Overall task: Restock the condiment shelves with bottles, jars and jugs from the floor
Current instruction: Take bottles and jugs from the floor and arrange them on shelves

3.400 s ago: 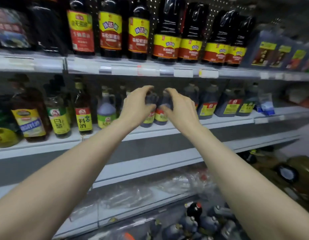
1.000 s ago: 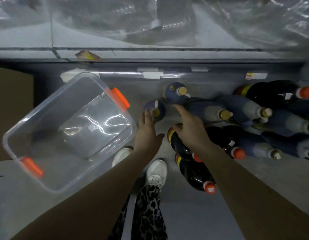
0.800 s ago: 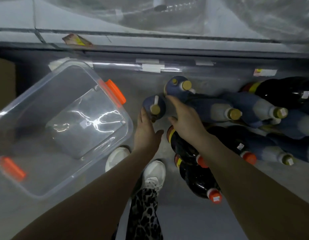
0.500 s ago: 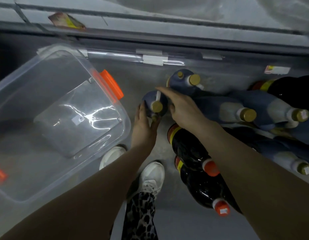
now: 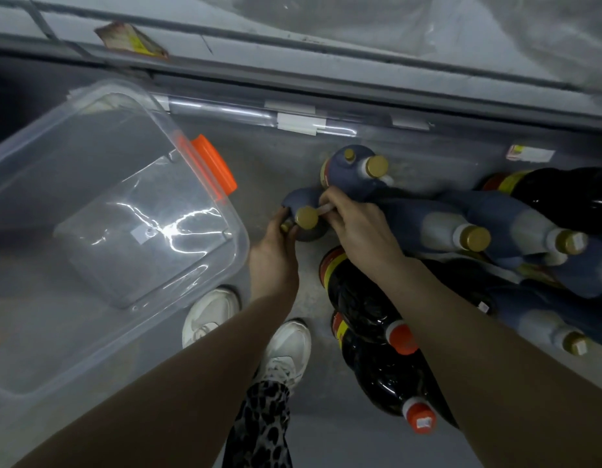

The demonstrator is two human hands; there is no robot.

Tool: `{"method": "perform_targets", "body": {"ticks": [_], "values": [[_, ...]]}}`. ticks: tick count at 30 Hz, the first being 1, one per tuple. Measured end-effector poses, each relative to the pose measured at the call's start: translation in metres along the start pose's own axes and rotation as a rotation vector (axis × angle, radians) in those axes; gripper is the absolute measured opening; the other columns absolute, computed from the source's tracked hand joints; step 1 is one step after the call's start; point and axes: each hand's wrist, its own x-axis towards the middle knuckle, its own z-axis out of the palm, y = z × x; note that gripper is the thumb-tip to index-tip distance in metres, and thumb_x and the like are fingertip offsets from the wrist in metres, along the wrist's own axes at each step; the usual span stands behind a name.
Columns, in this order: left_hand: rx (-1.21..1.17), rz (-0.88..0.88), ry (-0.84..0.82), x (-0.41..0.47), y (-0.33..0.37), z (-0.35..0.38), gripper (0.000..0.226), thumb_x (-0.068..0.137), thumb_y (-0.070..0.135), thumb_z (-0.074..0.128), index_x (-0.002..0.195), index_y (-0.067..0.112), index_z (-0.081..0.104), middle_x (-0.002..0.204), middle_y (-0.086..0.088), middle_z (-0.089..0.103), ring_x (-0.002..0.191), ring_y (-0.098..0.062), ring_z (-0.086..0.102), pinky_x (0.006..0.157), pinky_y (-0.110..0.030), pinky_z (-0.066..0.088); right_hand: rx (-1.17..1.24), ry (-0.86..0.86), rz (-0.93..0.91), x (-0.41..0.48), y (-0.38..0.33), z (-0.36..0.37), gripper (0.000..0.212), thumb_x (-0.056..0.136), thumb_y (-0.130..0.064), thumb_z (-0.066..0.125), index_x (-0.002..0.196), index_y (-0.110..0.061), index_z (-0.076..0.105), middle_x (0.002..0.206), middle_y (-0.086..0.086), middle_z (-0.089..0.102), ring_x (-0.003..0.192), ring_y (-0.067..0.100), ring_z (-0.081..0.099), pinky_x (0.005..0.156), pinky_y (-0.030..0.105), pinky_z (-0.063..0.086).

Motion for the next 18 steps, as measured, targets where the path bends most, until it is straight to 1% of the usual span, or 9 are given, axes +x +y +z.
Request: {"method": "perform_targets", "body": {"ticks": [3, 5, 7, 9, 11, 13, 15, 16, 18], "values": [[0.000, 0.053, -0.060, -0.009, 0.008, -0.008, 0.036, 0.101, 0.031, 0.051, 0.133, 0.016, 0.056, 0.106, -0.011, 0.071, 0.093, -0.032, 0.066, 0.072, -0.037, 0.049, 0.002, 0.044, -0.003, -0.016, -0.005, -0.016, 0.012, 0.100, -0.014, 0.056, 0.109, -0.008, 0.061, 0.094, 0.010, 0.066, 0.085, 0.027, 0.061, 0.062, 0.034, 0.036], [-0.020, 0.071, -0.118, -0.014, 0.016, -0.017, 0.035, 0.100, 0.033, 0.051, 0.130, 0.016, 0.057, 0.107, -0.008, 0.072, 0.096, -0.031, 0.065, 0.072, -0.036, 0.047, 0.051, 0.069, 0.018, -0.026, -0.013, -0.031, 0.009, 0.098, -0.014, 0.060, 0.103, -0.007, 0.063, 0.092, 0.009, 0.067, 0.084, 0.024, 0.061, 0.063, 0.033, 0.036], [-0.043, 0.096, -0.196, -0.019, 0.031, -0.030, 0.033, 0.101, 0.033, 0.050, 0.126, 0.013, 0.059, 0.108, -0.009, 0.071, 0.102, -0.032, 0.064, 0.077, -0.036, 0.046, 0.120, 0.091, 0.053, -0.038, -0.025, -0.053, 0.009, 0.096, -0.012, 0.063, 0.100, -0.004, 0.065, 0.094, 0.010, 0.069, 0.088, 0.022, 0.062, 0.071, 0.035, 0.043], [-0.107, 0.132, -0.286, -0.025, 0.053, -0.049, 0.040, 0.101, 0.037, 0.045, 0.124, 0.008, 0.060, 0.112, -0.010, 0.069, 0.108, -0.029, 0.062, 0.085, -0.033, 0.044, 0.193, 0.112, 0.111, -0.046, -0.038, -0.079, 0.013, 0.095, -0.012, 0.066, 0.102, -0.002, 0.069, 0.099, 0.012, 0.072, 0.095, 0.023, 0.064, 0.081, 0.038, 0.049], [-0.172, 0.121, -0.371, -0.028, 0.075, -0.067, 0.047, 0.099, 0.046, 0.044, 0.127, 0.011, 0.059, 0.111, -0.004, 0.068, 0.111, -0.023, 0.061, 0.090, -0.029, 0.044, 0.302, 0.129, 0.178, -0.051, -0.054, -0.105, 0.017, 0.094, -0.011, 0.067, 0.107, -0.001, 0.070, 0.105, 0.014, 0.073, 0.102, 0.023, 0.066, 0.087, 0.035, 0.049], [-0.222, 0.057, -0.452, -0.028, 0.102, -0.088, 0.050, 0.090, 0.055, 0.050, 0.125, 0.021, 0.059, 0.101, 0.006, 0.067, 0.106, -0.018, 0.063, 0.090, -0.030, 0.047, 0.406, 0.129, 0.198, -0.058, -0.071, -0.131, 0.005, 0.094, -0.006, 0.066, 0.097, -0.007, 0.070, 0.097, 0.015, 0.072, 0.094, 0.021, 0.065, 0.087, 0.034, 0.049], [-0.341, -0.004, -0.558, -0.028, 0.127, -0.112, 0.056, 0.078, 0.052, 0.064, 0.128, 0.029, 0.055, 0.109, 0.011, 0.069, 0.110, -0.013, 0.064, 0.094, -0.030, 0.050, 0.506, 0.143, 0.206, -0.069, -0.093, -0.158, 0.019, 0.095, -0.003, 0.064, 0.083, -0.018, 0.064, 0.086, 0.013, 0.068, 0.084, 0.020, 0.062, 0.083, 0.038, 0.049], [-0.371, -0.010, -0.627, -0.028, 0.132, -0.121, 0.067, 0.072, 0.048, 0.074, 0.133, 0.031, 0.051, 0.116, 0.011, 0.068, 0.114, -0.012, 0.063, 0.096, -0.030, 0.051, 0.562, 0.141, 0.220, -0.074, -0.100, -0.164, 0.022, 0.095, -0.002, 0.063, 0.082, -0.020, 0.063, 0.085, 0.012, 0.067, 0.083, 0.021, 0.061, 0.083, 0.040, 0.051], [-0.314, 0.059, -0.733, -0.033, 0.154, -0.145, 0.095, 0.061, 0.043, 0.086, 0.143, 0.033, 0.040, 0.127, 0.012, 0.064, 0.119, -0.008, 0.060, 0.096, -0.031, 0.052, 0.648, 0.169, 0.244, -0.087, -0.123, -0.188, 0.022, 0.096, -0.002, 0.062, 0.084, -0.020, 0.063, 0.084, 0.008, 0.067, 0.084, 0.021, 0.062, 0.085, 0.043, 0.054]]}}
